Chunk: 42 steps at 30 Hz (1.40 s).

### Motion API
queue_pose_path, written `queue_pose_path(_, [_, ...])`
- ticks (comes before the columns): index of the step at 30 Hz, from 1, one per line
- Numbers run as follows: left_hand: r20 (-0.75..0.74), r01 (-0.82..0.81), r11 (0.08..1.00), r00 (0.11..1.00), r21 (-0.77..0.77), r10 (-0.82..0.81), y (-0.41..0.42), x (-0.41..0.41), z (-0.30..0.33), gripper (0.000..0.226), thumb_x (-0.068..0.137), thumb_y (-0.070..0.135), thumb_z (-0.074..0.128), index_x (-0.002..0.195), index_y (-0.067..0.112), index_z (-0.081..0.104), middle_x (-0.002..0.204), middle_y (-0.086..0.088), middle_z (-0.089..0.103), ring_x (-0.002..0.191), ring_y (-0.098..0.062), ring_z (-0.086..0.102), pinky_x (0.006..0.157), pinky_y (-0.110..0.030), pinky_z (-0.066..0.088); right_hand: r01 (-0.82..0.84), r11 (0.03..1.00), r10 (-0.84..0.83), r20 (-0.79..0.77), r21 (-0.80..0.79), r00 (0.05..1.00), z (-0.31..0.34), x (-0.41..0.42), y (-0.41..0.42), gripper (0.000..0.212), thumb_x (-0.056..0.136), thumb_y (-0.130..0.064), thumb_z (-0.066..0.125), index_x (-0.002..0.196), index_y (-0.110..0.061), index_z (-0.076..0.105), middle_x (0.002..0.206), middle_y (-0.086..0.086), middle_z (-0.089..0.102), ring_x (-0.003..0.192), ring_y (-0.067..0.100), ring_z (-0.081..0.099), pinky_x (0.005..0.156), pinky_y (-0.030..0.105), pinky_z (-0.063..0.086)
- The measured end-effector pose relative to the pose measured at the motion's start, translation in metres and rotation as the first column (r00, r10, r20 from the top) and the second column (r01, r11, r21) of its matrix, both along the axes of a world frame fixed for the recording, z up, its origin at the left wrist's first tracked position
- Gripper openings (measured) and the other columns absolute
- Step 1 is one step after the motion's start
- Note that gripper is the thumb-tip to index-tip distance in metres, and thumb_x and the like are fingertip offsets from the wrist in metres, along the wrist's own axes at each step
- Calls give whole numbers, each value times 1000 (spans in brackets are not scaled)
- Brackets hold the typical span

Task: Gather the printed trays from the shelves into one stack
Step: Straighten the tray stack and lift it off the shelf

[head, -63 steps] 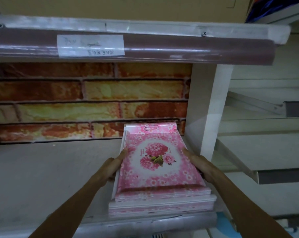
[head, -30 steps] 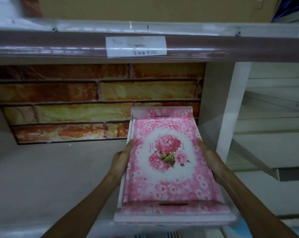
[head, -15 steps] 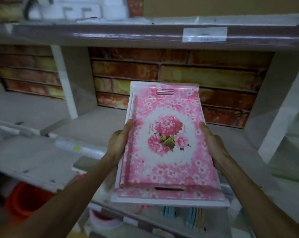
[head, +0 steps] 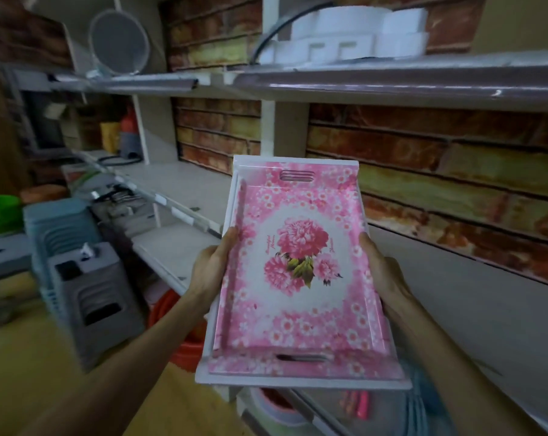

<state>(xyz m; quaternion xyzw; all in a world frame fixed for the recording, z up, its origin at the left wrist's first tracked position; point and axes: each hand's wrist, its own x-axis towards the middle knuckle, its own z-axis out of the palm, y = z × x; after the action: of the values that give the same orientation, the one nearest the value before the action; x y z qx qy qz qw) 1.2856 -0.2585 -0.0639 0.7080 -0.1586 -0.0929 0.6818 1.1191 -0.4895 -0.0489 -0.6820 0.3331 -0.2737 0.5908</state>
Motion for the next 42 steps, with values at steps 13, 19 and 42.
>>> queue_pose_path(13, [34,-85,996,996,10,84,124,207,5,69,80,72,54,98,8,74,89,-9,78,79,-28,75,85,-47,59,-136,990,138,70,-29,988,0,233,100,36,93,-55,49,78,-24,61,76,-9,59,69,7,55,64,30,47])
queue_pose_path(19, [53,-93,996,994,-6,93,140,289,6,81,66,84,53,95,12,75,88,-7,78,80,-26,75,85,-46,58,-167,986,166,59,11,984,-1,323,109,43,88,-60,54,85,-19,67,88,2,70,81,20,66,68,28,51])
queue_pose_path(42, [-53,162,986,985,-34,-163,1,597,12,61,78,66,61,91,8,77,81,-9,78,80,-32,75,84,-44,58,-43,999,42,75,18,996,4,565,13,48,82,-68,55,94,-26,75,93,-1,77,84,22,74,77,34,57])
